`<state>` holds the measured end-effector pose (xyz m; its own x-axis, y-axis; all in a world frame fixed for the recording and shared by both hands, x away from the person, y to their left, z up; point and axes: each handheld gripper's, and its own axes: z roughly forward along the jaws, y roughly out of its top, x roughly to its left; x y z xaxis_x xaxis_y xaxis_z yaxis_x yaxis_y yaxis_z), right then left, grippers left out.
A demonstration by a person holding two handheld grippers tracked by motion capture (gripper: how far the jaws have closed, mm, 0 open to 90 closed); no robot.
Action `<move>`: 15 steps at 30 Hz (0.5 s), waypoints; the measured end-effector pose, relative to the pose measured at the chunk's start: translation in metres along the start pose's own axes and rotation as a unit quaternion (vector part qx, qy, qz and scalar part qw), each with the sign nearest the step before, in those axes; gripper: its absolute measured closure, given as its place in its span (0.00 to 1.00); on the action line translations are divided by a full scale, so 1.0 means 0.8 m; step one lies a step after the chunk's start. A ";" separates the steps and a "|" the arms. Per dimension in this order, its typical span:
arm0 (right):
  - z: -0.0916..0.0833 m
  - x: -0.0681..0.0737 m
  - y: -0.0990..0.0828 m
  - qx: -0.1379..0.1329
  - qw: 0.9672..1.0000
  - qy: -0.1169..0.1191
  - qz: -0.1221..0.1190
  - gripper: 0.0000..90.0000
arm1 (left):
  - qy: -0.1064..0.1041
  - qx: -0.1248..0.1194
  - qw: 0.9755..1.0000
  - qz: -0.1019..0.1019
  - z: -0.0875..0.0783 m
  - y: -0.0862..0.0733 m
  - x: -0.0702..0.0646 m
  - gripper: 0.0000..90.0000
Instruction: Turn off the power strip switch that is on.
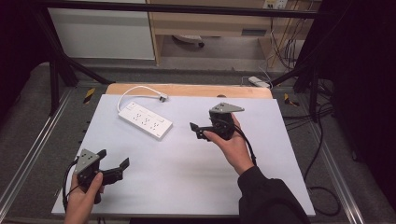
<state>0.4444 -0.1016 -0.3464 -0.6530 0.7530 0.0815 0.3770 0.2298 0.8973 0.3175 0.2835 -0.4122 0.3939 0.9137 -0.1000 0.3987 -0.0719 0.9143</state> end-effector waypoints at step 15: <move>0.040 0.009 0.009 -0.002 1.000 -0.008 -0.016 0.40 | 0.015 -0.007 1.000 -0.007 0.000 0.001 0.005 0.06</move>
<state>0.4636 -0.0752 -0.3534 -0.6534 0.7556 0.0460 0.3537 0.2510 0.9010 0.3197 0.2869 -0.4121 0.3631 0.9263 -0.1004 0.3923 -0.0543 0.9182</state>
